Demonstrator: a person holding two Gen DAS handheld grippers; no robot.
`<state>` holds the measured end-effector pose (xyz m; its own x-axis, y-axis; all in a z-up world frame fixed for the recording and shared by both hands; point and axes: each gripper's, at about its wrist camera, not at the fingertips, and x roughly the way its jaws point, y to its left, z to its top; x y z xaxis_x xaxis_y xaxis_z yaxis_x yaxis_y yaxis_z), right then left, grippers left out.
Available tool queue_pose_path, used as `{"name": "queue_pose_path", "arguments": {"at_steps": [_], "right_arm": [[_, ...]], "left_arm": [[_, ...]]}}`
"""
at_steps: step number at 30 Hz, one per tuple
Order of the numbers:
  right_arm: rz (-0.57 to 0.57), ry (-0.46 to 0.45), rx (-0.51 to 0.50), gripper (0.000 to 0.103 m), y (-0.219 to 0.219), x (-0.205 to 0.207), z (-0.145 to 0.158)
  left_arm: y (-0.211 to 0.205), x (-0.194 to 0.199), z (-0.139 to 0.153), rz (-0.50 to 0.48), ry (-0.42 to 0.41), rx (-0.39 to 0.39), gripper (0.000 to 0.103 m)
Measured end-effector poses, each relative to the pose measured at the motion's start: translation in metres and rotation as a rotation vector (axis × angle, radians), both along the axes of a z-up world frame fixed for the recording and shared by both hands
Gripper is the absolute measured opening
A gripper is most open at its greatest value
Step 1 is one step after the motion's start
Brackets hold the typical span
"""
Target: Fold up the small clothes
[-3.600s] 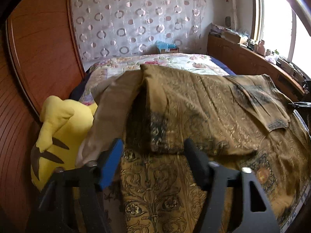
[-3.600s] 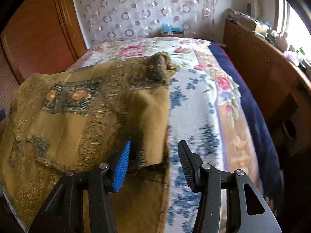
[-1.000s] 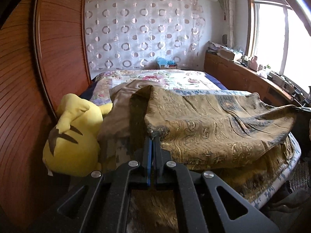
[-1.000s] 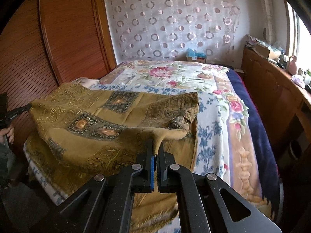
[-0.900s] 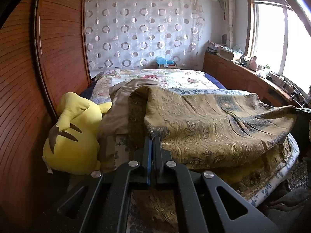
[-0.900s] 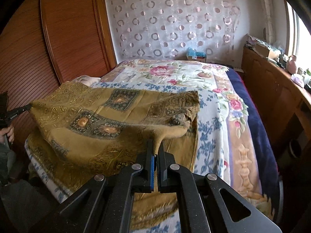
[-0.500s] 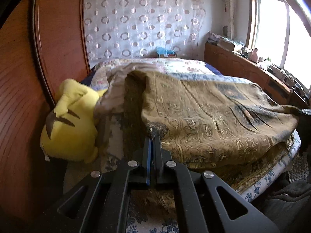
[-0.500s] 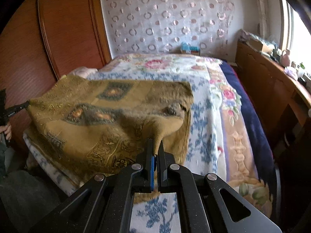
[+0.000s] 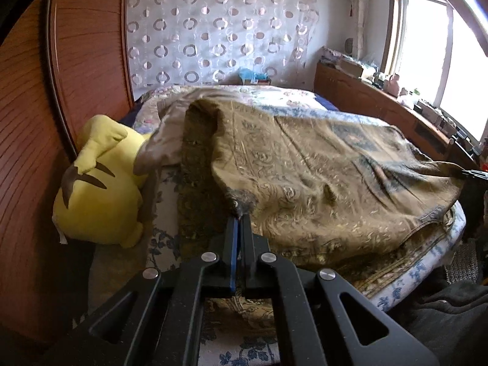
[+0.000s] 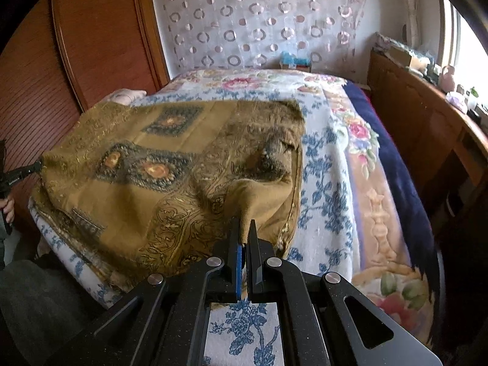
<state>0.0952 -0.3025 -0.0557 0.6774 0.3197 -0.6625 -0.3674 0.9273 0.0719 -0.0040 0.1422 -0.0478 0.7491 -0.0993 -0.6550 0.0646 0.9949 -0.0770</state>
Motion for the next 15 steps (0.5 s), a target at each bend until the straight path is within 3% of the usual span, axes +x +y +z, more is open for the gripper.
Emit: {"name": "queue_pose_path", "arguments": {"at_steps": [5, 12, 13, 14, 15], "right_arm": [[0.017, -0.02, 0.02, 0.001, -0.007, -0.01, 0.016], [-0.004, 0.02, -0.023, 0.002, -0.007, -0.012, -0.003], [-0.013, 0.023, -0.026, 0.004, -0.005, -0.011, -0.005], [-0.024, 0.02, -0.033, 0.009, -0.004, -0.009, -0.006], [-0.029, 0.013, -0.038, 0.012, -0.002, -0.008, -0.004]], "left_arm": [[0.003, -0.009, 0.017, 0.001, -0.013, 0.009, 0.002], [0.001, -0.005, 0.009, -0.008, 0.003, 0.028, 0.002], [0.0, -0.004, 0.008, -0.009, 0.001, 0.031, 0.005], [0.0, -0.004, 0.008, -0.01, -0.002, 0.031, 0.02], [0.0, -0.003, 0.008, -0.01, -0.009, 0.029, 0.028]]}}
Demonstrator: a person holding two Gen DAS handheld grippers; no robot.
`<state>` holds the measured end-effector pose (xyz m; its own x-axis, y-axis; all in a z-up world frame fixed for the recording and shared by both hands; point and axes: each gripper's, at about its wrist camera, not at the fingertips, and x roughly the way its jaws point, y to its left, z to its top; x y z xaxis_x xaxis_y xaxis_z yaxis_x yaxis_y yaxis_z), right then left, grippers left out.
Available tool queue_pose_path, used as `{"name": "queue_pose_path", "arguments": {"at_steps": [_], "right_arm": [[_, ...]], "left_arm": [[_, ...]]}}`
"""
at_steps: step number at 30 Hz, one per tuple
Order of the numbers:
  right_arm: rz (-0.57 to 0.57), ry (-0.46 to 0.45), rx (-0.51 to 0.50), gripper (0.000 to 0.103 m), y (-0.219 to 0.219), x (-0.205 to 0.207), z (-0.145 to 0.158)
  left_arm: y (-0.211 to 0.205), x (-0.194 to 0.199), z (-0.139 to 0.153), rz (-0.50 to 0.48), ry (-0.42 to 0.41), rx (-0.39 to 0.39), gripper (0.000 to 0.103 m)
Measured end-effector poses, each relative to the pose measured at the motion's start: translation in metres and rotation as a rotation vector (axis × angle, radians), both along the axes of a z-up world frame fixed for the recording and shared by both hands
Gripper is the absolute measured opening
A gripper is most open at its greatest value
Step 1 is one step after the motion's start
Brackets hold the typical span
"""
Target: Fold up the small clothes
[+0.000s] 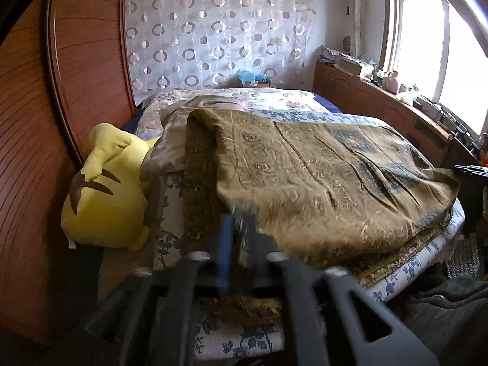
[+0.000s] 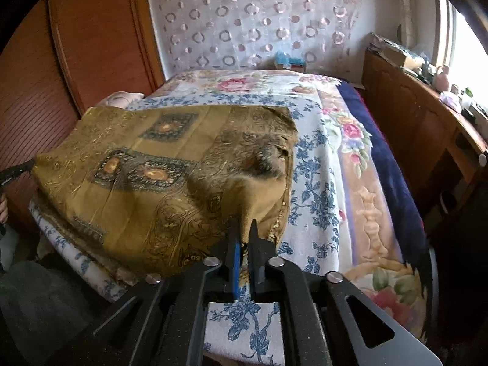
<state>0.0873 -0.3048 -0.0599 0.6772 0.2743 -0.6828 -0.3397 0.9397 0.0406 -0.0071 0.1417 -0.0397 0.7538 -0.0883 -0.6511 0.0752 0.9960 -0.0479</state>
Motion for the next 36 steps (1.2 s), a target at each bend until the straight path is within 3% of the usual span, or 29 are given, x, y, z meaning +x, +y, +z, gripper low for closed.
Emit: {"name": "queue_pose_path", "arguments": {"at_steps": [1, 3, 4, 5, 8, 23, 30, 36], "right_arm": [[-0.004, -0.01, -0.006, 0.02, 0.0, 0.002, 0.003], [-0.006, -0.038, -0.022, 0.037, 0.004, 0.004, 0.008], [-0.009, -0.054, -0.028, 0.045, 0.006, 0.003, 0.01], [-0.009, -0.069, -0.032, 0.046, 0.009, 0.004, 0.012], [0.006, -0.099, -0.029, 0.049, 0.02, 0.003, 0.012], [0.138, -0.03, -0.052, 0.051, 0.083, 0.055, -0.043], [0.145, 0.019, -0.082, 0.051, 0.093, 0.07, -0.061], [0.15, 0.0, -0.069, 0.054, 0.088, 0.064, -0.061]], "left_arm": [[0.0, 0.0, 0.0, 0.0, -0.007, -0.002, 0.04], [-0.003, 0.002, 0.0, -0.003, -0.013, -0.002, 0.045], [-0.004, 0.004, -0.001, -0.002, -0.012, -0.003, 0.053], [-0.005, 0.006, -0.003, -0.001, -0.01, -0.006, 0.063], [-0.008, 0.011, -0.012, -0.001, 0.007, -0.011, 0.072], [0.002, 0.02, -0.047, 0.079, 0.095, -0.004, 0.072], [0.005, 0.023, -0.055, 0.093, 0.12, 0.001, 0.072], [0.007, 0.026, -0.06, 0.097, 0.136, -0.007, 0.073]]}}
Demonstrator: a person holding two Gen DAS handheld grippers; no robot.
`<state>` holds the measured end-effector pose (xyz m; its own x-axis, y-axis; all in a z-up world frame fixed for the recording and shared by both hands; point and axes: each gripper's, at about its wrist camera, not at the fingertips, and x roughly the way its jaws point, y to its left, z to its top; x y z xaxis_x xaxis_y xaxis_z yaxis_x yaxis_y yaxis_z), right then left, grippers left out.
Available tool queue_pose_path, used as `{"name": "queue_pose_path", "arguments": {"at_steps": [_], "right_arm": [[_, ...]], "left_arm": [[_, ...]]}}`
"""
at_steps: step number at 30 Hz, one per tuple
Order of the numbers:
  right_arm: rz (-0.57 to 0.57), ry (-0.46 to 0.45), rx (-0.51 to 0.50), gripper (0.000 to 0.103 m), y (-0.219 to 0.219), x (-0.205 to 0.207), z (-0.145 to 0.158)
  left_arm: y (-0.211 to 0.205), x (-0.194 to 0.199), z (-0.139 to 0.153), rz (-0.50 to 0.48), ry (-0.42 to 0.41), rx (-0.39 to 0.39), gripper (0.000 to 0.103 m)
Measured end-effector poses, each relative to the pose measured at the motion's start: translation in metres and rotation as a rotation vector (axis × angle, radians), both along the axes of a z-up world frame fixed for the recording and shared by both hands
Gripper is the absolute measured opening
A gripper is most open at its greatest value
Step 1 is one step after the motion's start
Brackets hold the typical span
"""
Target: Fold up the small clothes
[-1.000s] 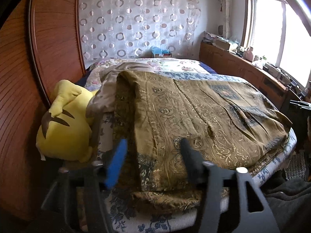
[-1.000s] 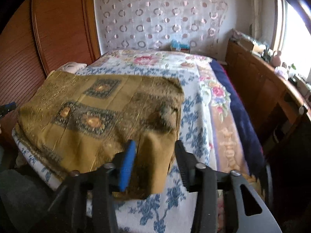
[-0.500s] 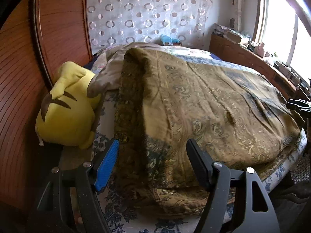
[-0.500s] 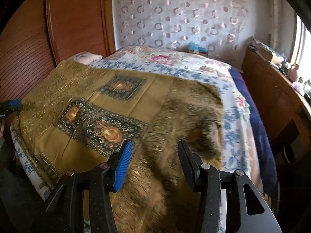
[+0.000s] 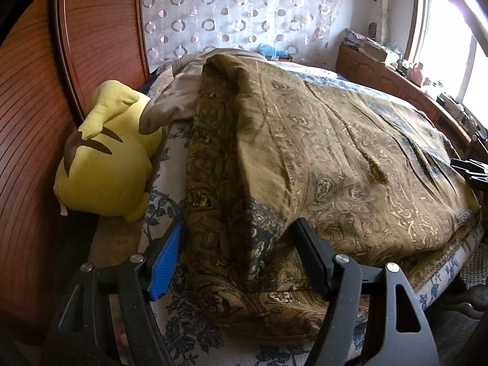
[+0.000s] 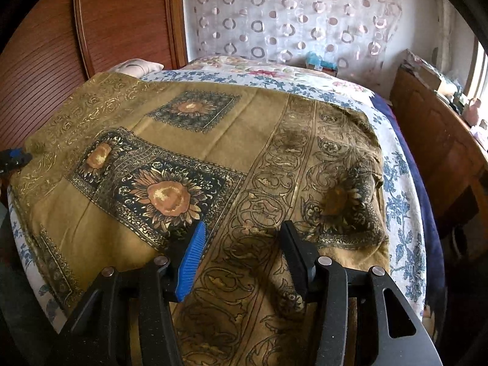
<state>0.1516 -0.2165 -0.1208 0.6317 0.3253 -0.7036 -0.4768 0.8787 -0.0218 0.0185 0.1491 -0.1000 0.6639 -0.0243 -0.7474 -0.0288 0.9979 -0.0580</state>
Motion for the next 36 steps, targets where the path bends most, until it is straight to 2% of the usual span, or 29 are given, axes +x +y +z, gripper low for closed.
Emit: {"name": "queue_pose_path", "arguments": {"at_steps": [5, 18, 21, 23, 24, 25, 28, 36], "right_arm": [[-0.006, 0.004, 0.011, 0.061, -0.004, 0.001, -0.001], [-0.005, 0.006, 0.012, 0.065, -0.003, 0.001, 0.0], [-0.006, 0.005, 0.012, 0.065, -0.004, 0.0, 0.0], [-0.006, 0.006, 0.012, 0.065, -0.003, 0.0, 0.0], [-0.005, 0.006, 0.012, 0.065, -0.003, 0.0, 0.0], [-0.005, 0.006, 0.012, 0.065, -0.004, 0.0, 0.0], [-0.005, 0.006, 0.013, 0.066, -0.004, 0.0, 0.0], [-0.004, 0.008, 0.015, 0.066, -0.004, 0.0, 0.0]], "left_arm": [[0.003, 0.001, -0.001, 0.013, 0.0, -0.01, 0.073], [0.005, 0.003, -0.001, 0.028, 0.005, -0.016, 0.073], [0.003, 0.004, 0.001, 0.015, 0.007, -0.026, 0.062], [0.001, 0.003, 0.002, -0.005, 0.007, -0.047, 0.04], [0.0, 0.003, 0.002, -0.012, 0.007, -0.056, 0.035], [-0.001, 0.003, 0.002, -0.021, 0.008, -0.069, 0.025], [-0.004, 0.003, 0.004, -0.032, -0.005, -0.078, 0.01], [-0.016, -0.007, 0.041, -0.056, -0.134, -0.096, 0.008]]}}
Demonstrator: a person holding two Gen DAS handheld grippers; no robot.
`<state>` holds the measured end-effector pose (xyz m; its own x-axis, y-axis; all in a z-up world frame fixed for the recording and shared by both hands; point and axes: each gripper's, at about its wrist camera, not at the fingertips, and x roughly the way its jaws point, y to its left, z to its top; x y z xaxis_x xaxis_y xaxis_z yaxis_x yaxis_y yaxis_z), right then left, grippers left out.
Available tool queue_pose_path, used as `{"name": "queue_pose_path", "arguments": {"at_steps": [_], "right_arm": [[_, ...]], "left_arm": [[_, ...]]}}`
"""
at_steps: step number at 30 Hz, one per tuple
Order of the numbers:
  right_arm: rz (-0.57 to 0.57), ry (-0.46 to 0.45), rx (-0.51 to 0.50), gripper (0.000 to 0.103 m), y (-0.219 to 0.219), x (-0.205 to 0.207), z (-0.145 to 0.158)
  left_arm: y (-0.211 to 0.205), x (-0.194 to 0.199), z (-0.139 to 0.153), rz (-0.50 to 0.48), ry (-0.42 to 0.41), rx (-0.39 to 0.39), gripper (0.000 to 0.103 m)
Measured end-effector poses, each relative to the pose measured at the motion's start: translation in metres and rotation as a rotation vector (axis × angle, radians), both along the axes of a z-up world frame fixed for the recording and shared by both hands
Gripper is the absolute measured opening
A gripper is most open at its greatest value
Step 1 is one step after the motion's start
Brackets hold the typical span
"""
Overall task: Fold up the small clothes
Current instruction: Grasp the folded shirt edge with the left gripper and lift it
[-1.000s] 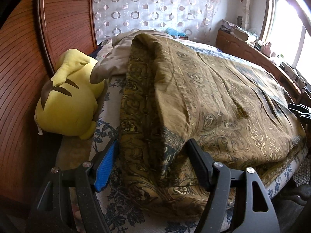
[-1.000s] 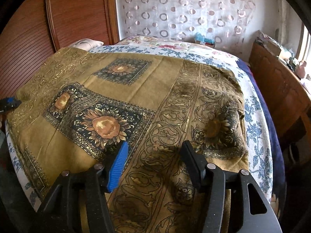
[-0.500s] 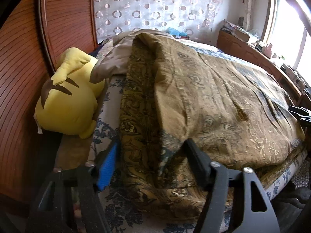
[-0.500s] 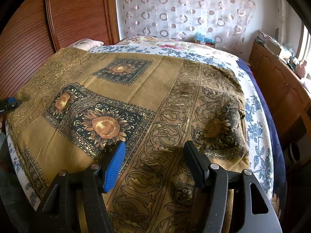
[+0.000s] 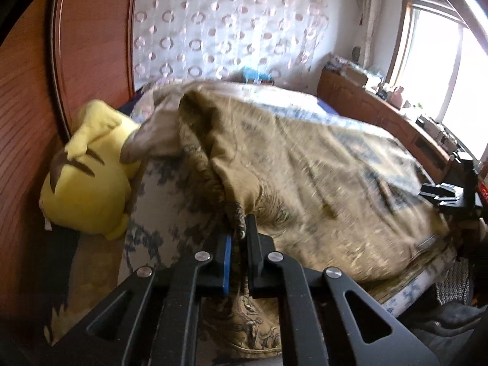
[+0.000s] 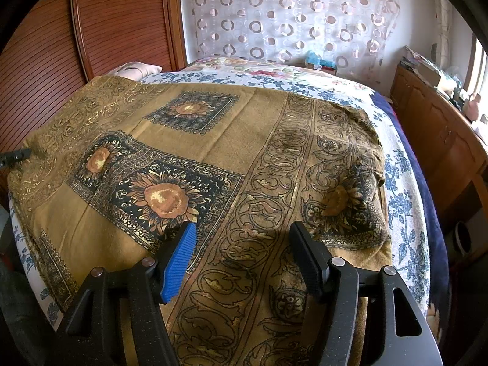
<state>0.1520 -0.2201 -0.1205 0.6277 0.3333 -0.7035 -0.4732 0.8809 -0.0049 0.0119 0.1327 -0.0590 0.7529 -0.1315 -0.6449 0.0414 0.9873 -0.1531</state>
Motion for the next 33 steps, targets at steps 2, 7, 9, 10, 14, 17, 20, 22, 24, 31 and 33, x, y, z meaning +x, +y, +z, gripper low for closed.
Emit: {"name": "queue_pose_path", "arguments": {"at_steps": [2, 7, 9, 10, 14, 17, 20, 22, 24, 31, 33], "right_arm": [[-0.001, 0.0, 0.0, 0.066, 0.0, 0.0, 0.0], [0.0, 0.0, 0.0, 0.066, 0.0, 0.0, 0.0], [0.0, 0.0, 0.0, 0.066, 0.0, 0.0, 0.0], [0.001, 0.0, 0.001, 0.066, 0.0, 0.0, 0.0], [0.0, 0.0, 0.0, 0.066, 0.0, 0.0, 0.0], [0.001, 0.0, 0.001, 0.066, -0.001, 0.0, 0.0], [0.001, 0.0, 0.001, 0.066, -0.001, 0.0, 0.0], [0.001, 0.0, 0.001, 0.066, -0.002, 0.0, 0.0], [0.0, 0.0, 0.002, 0.066, -0.001, 0.0, 0.0], [-0.012, 0.004, -0.001, 0.066, -0.002, -0.004, 0.002], [-0.028, 0.007, 0.021, 0.066, -0.008, -0.007, 0.006]], "left_arm": [[-0.005, 0.0, 0.009, -0.014, -0.027, 0.0, 0.008], [-0.025, 0.007, 0.034, -0.073, -0.099, 0.007, 0.008], [-0.034, 0.012, 0.043, -0.1, -0.124, 0.007, 0.008], [-0.038, 0.015, 0.047, -0.114, -0.133, 0.005, 0.008], [-0.061, 0.027, 0.064, -0.175, -0.172, -0.003, 0.008], [-0.082, 0.036, 0.079, -0.226, -0.204, -0.007, 0.008], [-0.1, 0.044, 0.092, -0.276, -0.225, -0.008, 0.008], [-0.117, 0.05, 0.101, -0.327, -0.237, -0.019, 0.007], [-0.135, 0.058, 0.106, -0.379, -0.235, -0.019, 0.007], [-0.194, 0.076, 0.114, -0.501, -0.237, 0.007, 0.007], [-0.204, 0.08, 0.118, -0.525, -0.236, 0.001, 0.007]]}}
